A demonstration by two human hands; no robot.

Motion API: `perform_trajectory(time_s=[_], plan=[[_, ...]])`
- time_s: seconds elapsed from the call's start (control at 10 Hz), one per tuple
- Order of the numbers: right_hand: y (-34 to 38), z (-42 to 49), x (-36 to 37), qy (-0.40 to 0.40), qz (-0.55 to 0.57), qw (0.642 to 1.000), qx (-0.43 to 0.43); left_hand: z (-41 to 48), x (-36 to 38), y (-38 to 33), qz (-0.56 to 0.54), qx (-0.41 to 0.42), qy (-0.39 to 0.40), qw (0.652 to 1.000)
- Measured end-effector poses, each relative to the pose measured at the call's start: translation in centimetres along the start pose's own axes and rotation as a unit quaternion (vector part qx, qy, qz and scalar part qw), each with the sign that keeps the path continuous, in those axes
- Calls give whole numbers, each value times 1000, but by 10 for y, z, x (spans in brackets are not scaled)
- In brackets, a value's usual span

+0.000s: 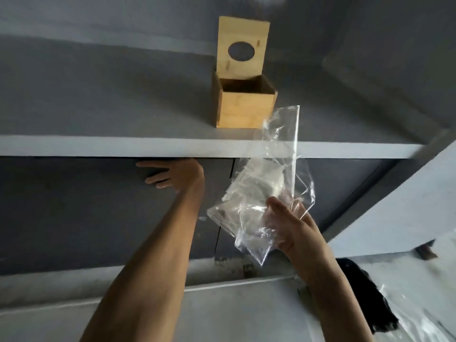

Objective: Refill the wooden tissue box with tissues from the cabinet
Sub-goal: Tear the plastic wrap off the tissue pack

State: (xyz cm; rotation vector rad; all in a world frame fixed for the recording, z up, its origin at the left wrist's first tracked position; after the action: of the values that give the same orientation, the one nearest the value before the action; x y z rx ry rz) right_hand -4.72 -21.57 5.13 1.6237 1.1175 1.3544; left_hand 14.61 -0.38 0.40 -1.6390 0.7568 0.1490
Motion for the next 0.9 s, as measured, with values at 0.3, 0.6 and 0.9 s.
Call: perform_trajectory(time_s=[0.3,0.6,0.9], plan=[[130,-87,39,-24,-57,989,131,-52,-148,15,78,-132,575,803],[255,-169,117,78,-159,964,197,-180,-379,-91,-61,-162,712,680],[319,-162,109,45,-191,972,127,-182,-424,-140,-121,-70,633,761]])
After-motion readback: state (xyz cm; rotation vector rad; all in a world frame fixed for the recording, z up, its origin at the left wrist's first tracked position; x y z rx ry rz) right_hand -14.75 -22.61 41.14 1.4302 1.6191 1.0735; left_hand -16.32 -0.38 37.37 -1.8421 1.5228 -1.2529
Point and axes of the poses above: each hand's wrist, its own z-axis towards the middle knuckle, its own x-axis out of the palm, y = z × x, the point moved 3 cm from there along z, towards the middle knuckle
